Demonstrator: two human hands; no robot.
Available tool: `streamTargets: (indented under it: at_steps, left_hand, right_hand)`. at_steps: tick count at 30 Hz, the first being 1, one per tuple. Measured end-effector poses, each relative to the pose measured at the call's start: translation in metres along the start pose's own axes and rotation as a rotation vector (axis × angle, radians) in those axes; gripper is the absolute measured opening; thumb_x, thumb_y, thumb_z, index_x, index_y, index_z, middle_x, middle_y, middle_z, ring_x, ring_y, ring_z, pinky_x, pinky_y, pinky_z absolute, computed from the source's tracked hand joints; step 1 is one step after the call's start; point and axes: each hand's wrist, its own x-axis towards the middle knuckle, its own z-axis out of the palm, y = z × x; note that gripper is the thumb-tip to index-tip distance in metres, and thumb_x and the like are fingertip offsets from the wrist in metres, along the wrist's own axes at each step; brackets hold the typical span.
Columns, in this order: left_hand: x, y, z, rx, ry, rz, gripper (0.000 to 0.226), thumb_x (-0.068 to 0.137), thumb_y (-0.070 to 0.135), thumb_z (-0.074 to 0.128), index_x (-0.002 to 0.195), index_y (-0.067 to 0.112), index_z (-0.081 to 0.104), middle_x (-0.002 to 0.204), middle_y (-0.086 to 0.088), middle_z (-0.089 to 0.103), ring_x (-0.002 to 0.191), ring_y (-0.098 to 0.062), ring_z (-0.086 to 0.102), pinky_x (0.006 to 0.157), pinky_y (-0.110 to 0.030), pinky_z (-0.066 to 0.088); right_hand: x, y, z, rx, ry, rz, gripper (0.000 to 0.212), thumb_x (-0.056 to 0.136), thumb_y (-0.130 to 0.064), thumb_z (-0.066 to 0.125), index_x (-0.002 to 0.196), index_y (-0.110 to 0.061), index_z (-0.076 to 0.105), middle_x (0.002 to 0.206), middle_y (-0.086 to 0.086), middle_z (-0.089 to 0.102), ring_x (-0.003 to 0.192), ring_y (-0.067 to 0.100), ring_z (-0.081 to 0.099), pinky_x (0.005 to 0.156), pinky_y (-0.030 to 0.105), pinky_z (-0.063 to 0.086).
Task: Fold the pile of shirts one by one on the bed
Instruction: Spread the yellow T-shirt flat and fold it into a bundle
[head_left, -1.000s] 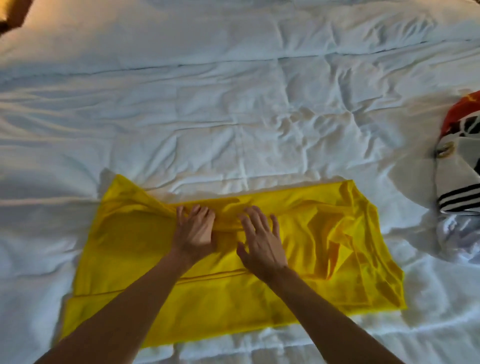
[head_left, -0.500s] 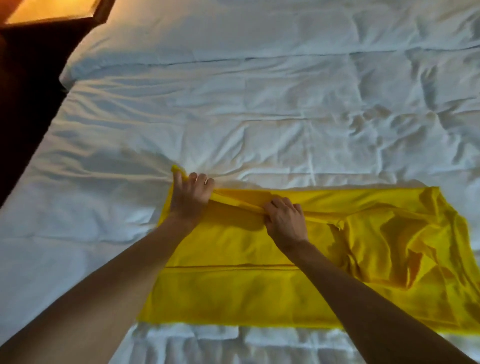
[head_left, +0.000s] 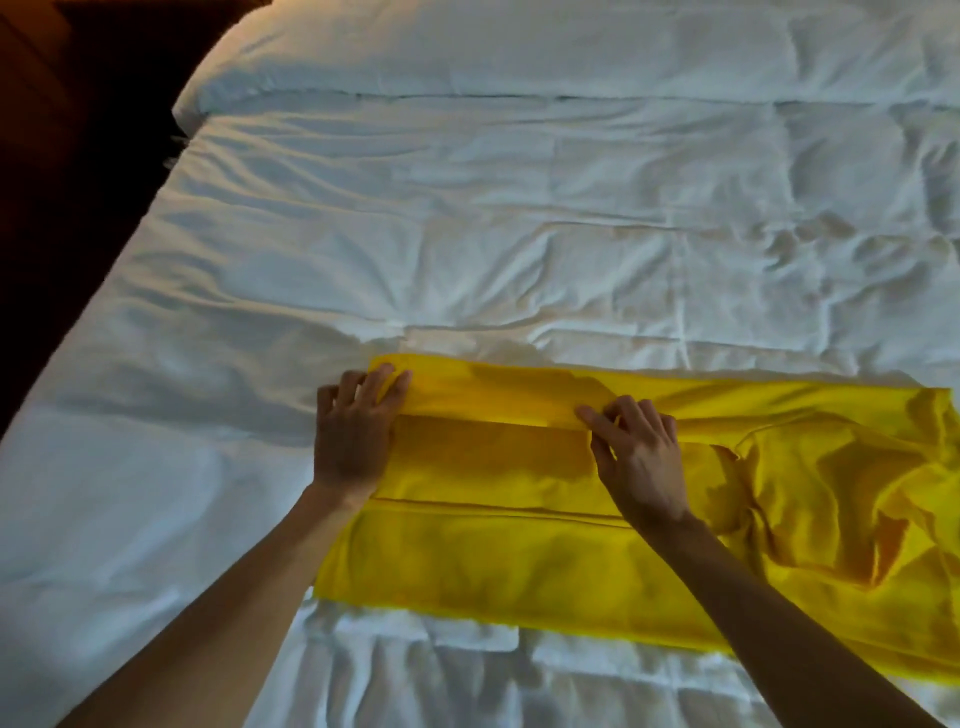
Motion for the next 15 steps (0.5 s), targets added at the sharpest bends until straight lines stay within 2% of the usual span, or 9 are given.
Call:
streamTargets:
  at_steps: [3, 5, 7, 9, 10, 12, 15]
  left_hand:
    - [-0.012, -0.001, 0.004, -0.03, -0.072, -0.001, 0.046, 0.085, 0.007, 0.046, 0.126, 0.014, 0.066, 0.127, -0.014, 0.064, 0.105, -0.039, 0.06, 0.079, -0.048, 0.049]
    - [-0.017, 0.004, 0.004, -0.035, -0.206, -0.022, 0.051, 0.084, 0.003, 0.047, 0.133, 0.011, 0.06, 0.132, -0.02, 0.06, 0.114, -0.045, 0.06, 0.081, -0.059, 0.052]
    - [-0.015, 0.023, -0.004, -0.055, -0.299, -0.104, 0.073, 0.074, -0.003, 0.057, 0.145, 0.008, 0.047, 0.149, -0.024, 0.044, 0.135, -0.046, 0.044, 0.095, -0.069, 0.043]
    - [-0.013, 0.06, -0.02, -0.098, -0.327, -0.191, 0.095, 0.061, 0.008, 0.062, 0.152, 0.005, 0.034, 0.158, -0.023, 0.03, 0.146, -0.042, 0.027, 0.105, -0.067, 0.031]
    - [-0.013, 0.084, -0.026, -0.165, -0.305, -0.202, 0.099, 0.057, 0.015, 0.06, 0.153, 0.004, 0.033, 0.158, -0.023, 0.028, 0.147, -0.041, 0.025, 0.108, -0.066, 0.029]
    - [-0.018, 0.138, -0.033, -0.387, -0.297, -0.158, 0.097, 0.059, 0.019, 0.055, 0.152, 0.005, 0.034, 0.159, -0.021, 0.028, 0.148, -0.037, 0.024, 0.111, -0.065, 0.028]
    - [-0.02, 0.219, -0.028, -0.624, -0.352, 0.052, 0.086, 0.066, 0.015, 0.053, 0.151, 0.01, 0.038, 0.159, -0.016, 0.031, 0.147, -0.034, 0.029, 0.111, -0.061, 0.034]
  right_hand:
    - [-0.007, -0.006, -0.004, -0.037, -0.047, 0.032, 0.038, 0.079, -0.025, 0.053, 0.111, -0.025, 0.071, 0.094, 0.005, 0.059, 0.088, 0.031, 0.055, 0.073, 0.044, 0.043]
    - [-0.017, -0.007, -0.005, -0.069, -0.135, 0.036, 0.043, 0.074, -0.025, 0.057, 0.114, -0.024, 0.069, 0.099, 0.005, 0.06, 0.091, 0.034, 0.059, 0.077, 0.048, 0.046]
    - [-0.027, -0.005, -0.015, -0.067, -0.159, 0.05, 0.049, 0.073, -0.029, 0.053, 0.12, -0.022, 0.067, 0.108, 0.005, 0.061, 0.097, 0.033, 0.058, 0.083, 0.051, 0.045]
    - [-0.039, 0.002, -0.032, -0.039, -0.106, 0.091, 0.052, 0.075, -0.03, 0.051, 0.123, -0.02, 0.066, 0.114, 0.004, 0.061, 0.102, 0.029, 0.055, 0.087, 0.05, 0.043]
    - [-0.046, 0.007, -0.043, -0.025, -0.072, 0.12, 0.052, 0.074, -0.028, 0.052, 0.124, -0.02, 0.066, 0.116, 0.005, 0.061, 0.103, 0.029, 0.054, 0.088, 0.049, 0.042]
    - [-0.061, 0.022, -0.064, -0.014, -0.03, 0.168, 0.056, 0.07, -0.023, 0.055, 0.125, -0.019, 0.066, 0.119, 0.005, 0.06, 0.106, 0.03, 0.053, 0.088, 0.049, 0.042]
    - [-0.087, 0.056, -0.097, -0.05, -0.034, 0.22, 0.074, 0.055, -0.016, 0.061, 0.129, -0.017, 0.061, 0.127, 0.007, 0.056, 0.111, 0.034, 0.053, 0.091, 0.049, 0.041]
